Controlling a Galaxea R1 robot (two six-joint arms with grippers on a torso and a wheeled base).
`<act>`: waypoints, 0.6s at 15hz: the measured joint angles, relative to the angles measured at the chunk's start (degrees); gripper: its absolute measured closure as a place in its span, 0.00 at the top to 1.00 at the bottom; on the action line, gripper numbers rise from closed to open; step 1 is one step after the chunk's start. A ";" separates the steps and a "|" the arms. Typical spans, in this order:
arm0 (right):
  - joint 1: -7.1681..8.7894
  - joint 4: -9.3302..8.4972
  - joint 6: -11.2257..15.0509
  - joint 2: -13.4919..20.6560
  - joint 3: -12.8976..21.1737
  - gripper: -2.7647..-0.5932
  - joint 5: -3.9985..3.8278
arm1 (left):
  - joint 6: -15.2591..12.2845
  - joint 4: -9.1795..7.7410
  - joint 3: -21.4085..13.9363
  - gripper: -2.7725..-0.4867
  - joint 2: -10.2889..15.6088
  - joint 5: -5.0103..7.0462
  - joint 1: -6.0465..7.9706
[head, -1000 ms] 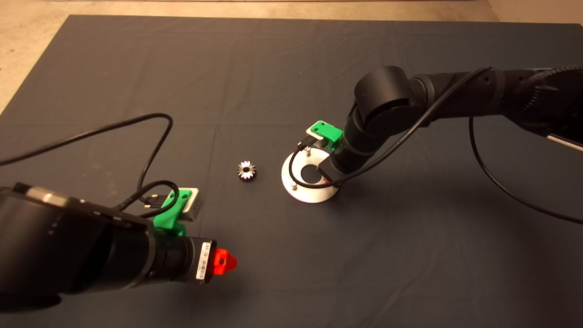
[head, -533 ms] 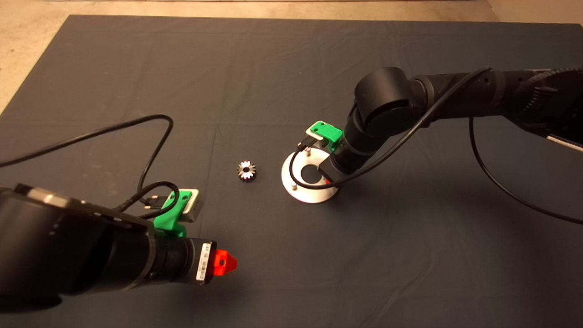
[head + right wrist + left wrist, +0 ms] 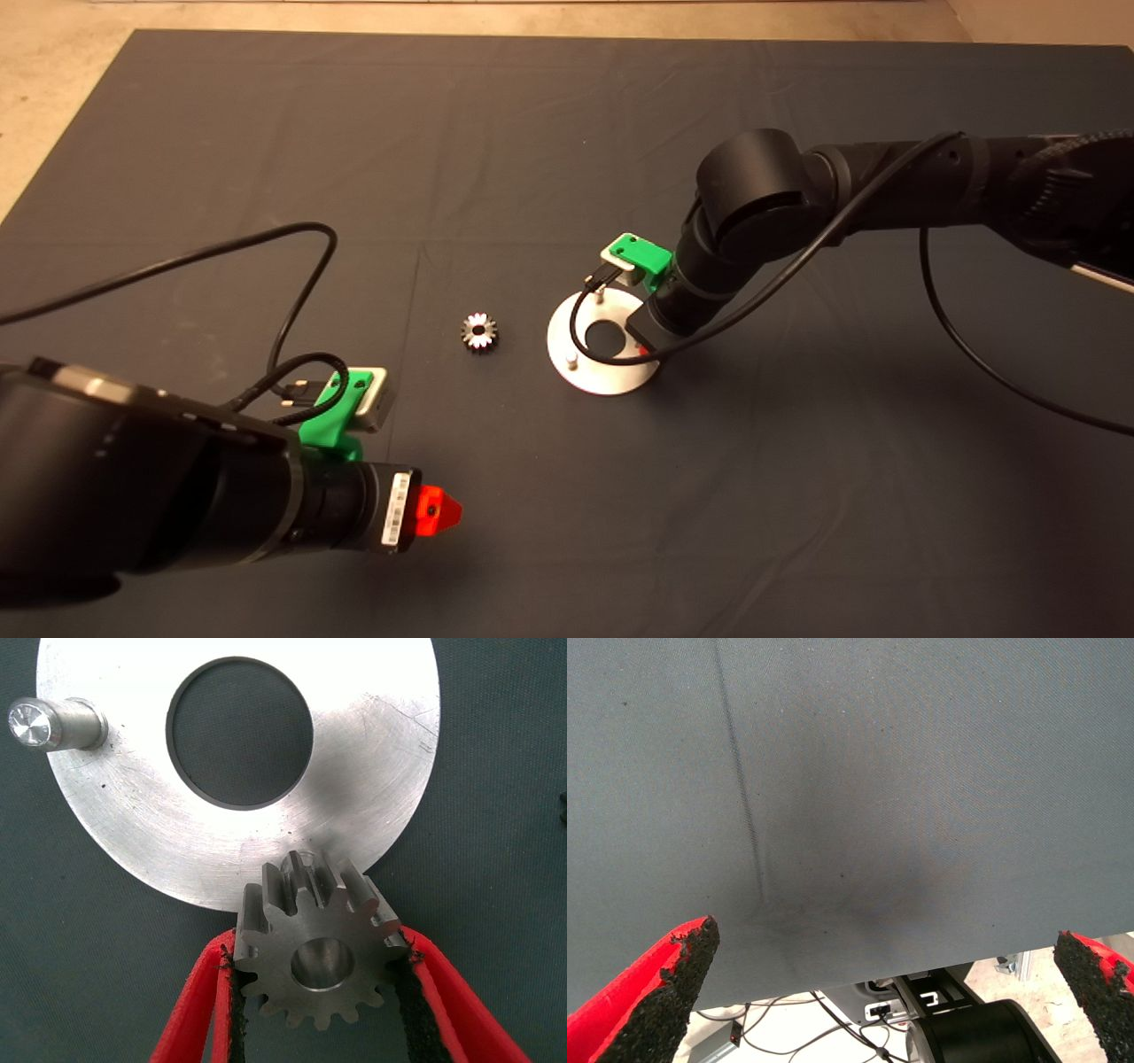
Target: Install three planetary gears onto the carrier pins
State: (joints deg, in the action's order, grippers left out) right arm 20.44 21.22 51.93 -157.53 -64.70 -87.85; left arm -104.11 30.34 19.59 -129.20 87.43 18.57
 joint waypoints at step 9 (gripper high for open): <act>-0.80 0.16 -0.49 0.39 0.00 0.15 0.00 | 0.00 0.01 0.00 0.99 0.01 0.00 0.00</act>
State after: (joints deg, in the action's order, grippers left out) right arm 19.64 21.38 51.44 -157.14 -64.70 -87.85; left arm -104.11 30.35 19.59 -129.19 87.43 18.57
